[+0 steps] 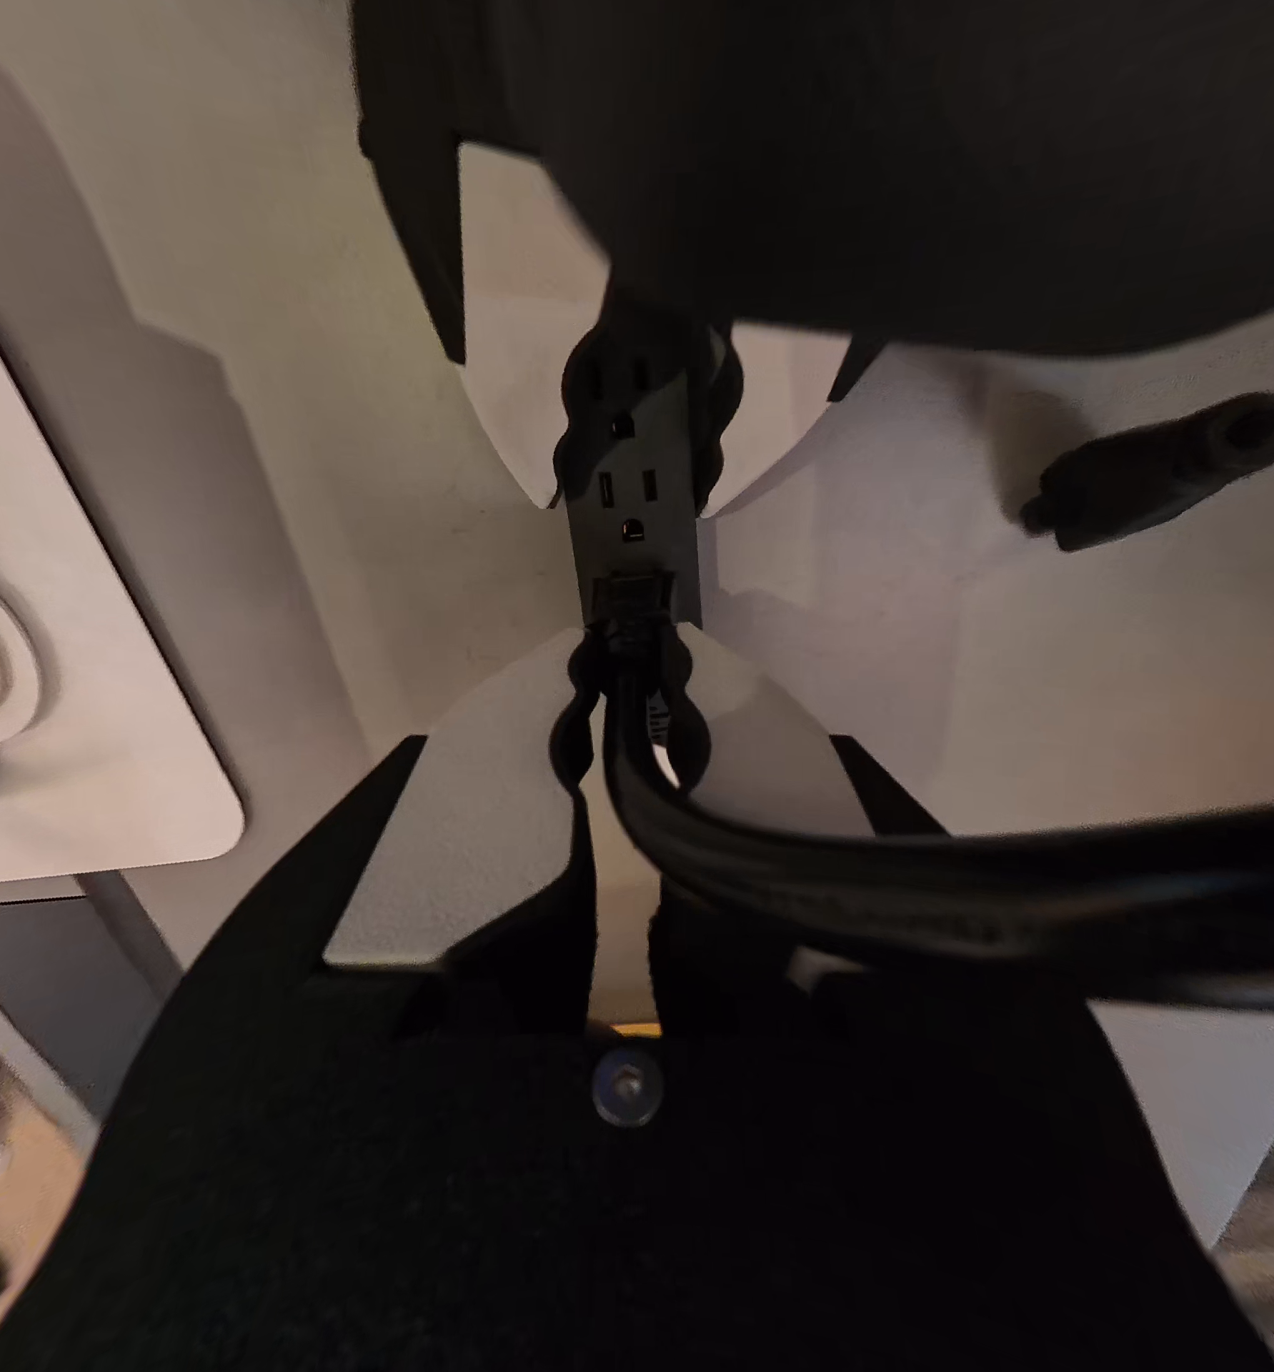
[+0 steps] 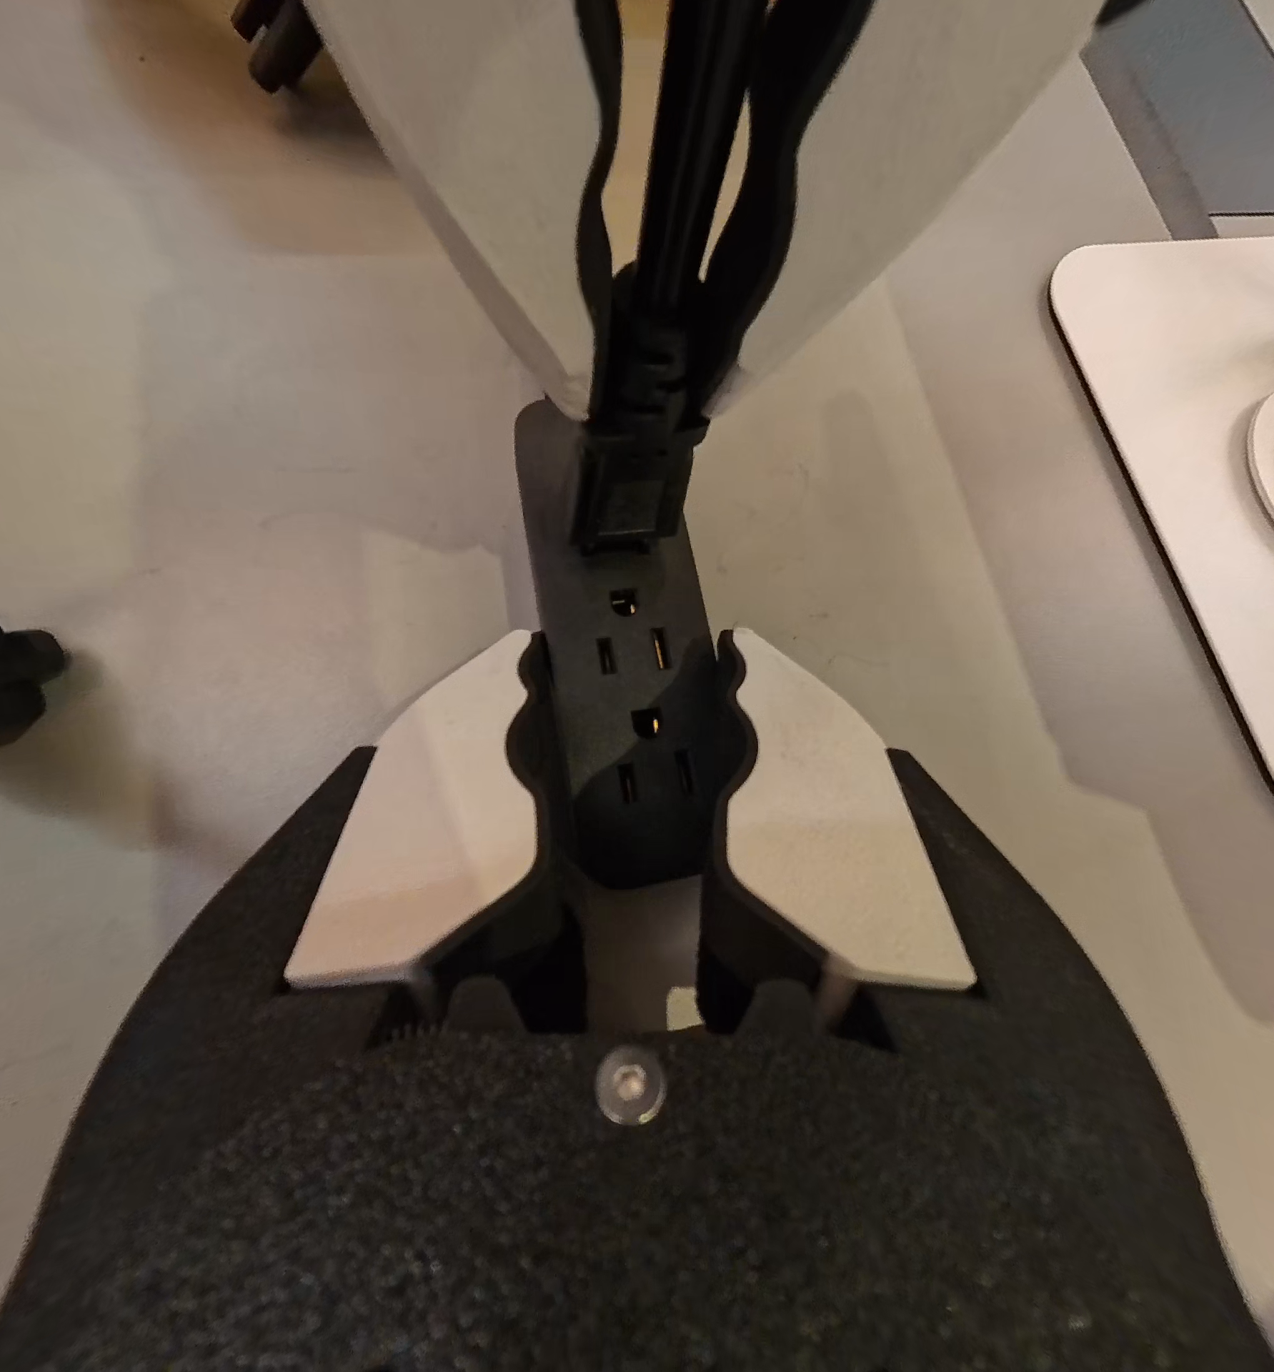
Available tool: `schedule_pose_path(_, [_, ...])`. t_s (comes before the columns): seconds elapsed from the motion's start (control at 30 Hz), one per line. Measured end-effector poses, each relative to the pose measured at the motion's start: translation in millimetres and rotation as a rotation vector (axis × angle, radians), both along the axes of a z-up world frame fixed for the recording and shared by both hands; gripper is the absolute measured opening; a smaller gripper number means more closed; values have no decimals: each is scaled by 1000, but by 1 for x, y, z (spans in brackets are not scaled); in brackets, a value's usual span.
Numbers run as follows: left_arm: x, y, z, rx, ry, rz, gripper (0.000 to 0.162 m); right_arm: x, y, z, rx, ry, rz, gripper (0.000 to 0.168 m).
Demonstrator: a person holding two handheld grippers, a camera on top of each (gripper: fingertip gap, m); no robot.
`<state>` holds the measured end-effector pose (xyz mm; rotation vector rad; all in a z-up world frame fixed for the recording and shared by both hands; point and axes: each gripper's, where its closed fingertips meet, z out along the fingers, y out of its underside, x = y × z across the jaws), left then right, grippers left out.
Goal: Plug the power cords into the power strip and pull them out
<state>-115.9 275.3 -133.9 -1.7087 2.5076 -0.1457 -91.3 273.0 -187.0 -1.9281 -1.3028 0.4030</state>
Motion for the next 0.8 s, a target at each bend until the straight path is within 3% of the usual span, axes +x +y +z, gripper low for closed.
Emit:
schedule_pose_path(0.2, [4, -2, 1, -26, -149, 136, 15, 0, 0, 0, -2, 2, -1, 45])
schedule_pose_path(0.3, [6, 0, 8, 56, -243, 239, 33, 0, 0, 0, -2, 1, -2, 45])
schedule_pose_path(0.4, [3, -8, 16, 64, -364, 375, 38, 0, -1, 0, -15, 7, 4, 45])
schedule_pose_path(0.57, [-21, -20, -8, 60, -512, 621, 41, -3, -7, 1, -56, 29, 51, 44])
schedule_pose_path(0.8, [-12, -4, -39, 91, -617, 611, 49, -3, -7, 1, -73, 31, 74, 44])
